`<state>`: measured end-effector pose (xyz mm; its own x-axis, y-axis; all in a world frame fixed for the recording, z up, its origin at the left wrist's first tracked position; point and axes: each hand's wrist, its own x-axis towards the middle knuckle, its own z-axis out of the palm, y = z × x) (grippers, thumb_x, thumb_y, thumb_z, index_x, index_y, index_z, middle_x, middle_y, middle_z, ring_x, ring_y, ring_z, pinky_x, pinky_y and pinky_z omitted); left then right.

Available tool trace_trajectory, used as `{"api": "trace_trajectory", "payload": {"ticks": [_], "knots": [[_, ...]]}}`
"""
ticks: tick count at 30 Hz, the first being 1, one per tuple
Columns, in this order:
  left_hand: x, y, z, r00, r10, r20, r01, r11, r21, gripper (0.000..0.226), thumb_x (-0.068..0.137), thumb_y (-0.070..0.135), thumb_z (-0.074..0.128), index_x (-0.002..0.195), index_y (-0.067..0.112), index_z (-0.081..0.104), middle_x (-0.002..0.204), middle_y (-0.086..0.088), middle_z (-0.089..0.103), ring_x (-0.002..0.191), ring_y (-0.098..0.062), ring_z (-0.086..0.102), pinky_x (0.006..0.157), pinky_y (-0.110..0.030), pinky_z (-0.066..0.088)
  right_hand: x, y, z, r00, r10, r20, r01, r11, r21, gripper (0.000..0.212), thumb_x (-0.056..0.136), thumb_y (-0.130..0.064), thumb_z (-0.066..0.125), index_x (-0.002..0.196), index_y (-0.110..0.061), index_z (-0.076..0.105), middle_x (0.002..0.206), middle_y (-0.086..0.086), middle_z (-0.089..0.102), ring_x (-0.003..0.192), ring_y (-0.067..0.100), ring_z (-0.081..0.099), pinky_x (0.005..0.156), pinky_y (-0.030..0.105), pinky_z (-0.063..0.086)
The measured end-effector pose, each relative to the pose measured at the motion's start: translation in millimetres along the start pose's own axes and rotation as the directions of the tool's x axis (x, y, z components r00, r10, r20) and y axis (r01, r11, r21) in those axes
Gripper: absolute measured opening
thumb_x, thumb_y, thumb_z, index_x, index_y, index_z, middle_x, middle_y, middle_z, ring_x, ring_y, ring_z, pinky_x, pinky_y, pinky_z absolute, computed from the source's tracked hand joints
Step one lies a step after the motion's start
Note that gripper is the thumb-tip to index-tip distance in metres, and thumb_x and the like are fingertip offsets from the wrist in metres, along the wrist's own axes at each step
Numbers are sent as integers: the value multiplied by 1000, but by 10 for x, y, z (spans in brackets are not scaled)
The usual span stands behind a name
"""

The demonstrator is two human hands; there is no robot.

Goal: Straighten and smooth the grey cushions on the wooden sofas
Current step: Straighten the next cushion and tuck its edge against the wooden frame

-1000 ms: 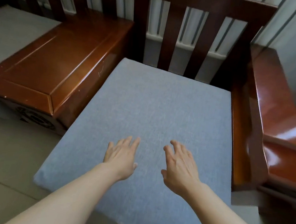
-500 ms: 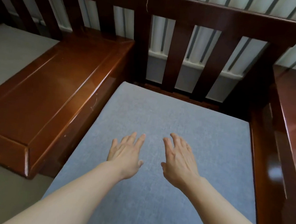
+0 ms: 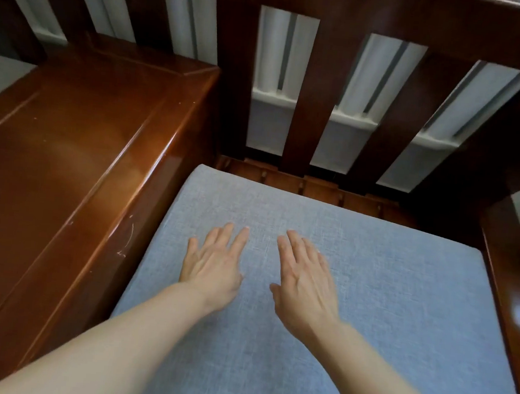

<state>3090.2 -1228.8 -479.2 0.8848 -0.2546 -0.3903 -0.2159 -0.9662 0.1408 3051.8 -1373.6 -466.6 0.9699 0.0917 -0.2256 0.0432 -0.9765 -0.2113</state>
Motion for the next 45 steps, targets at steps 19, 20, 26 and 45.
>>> {"api": "trace_trajectory", "payload": {"ticks": [19,20,26,45], "knots": [[1206,-524,430,941,-137,-311,71,974,-215,65,98,44,31,153,25,3,159,4,-12,145,-17,-14,115,-51,-5,1324,-21,702,967,44,-250,-8,990,142,61,98,-36,38,151,-18,16,160,3,6,146,18,-1,116,38,-5],[1192,-344,368,905,-96,-414,-16,966,-258,64,98,41,32,153,24,4,159,5,-11,146,-15,-13,115,-49,-6,1261,99,562,910,88,-404,-17,984,176,57,97,-30,40,150,-15,23,159,5,14,146,20,6,116,37,-2],[1115,228,895,966,16,-257,-42,995,-96,64,91,49,12,152,30,3,159,11,-7,146,-12,-7,116,-48,-2,742,954,913,969,174,-174,-163,984,71,67,92,-50,25,151,-18,21,159,0,11,147,18,6,117,43,-1],[649,3079,1309,880,277,-386,-352,926,-136,59,99,42,20,151,30,-3,154,15,-19,146,-12,-12,115,-46,-9,-527,3098,628,807,460,-370,-460,883,93,60,97,-39,23,152,-19,11,160,3,3,147,17,-3,119,40,-4]]}}
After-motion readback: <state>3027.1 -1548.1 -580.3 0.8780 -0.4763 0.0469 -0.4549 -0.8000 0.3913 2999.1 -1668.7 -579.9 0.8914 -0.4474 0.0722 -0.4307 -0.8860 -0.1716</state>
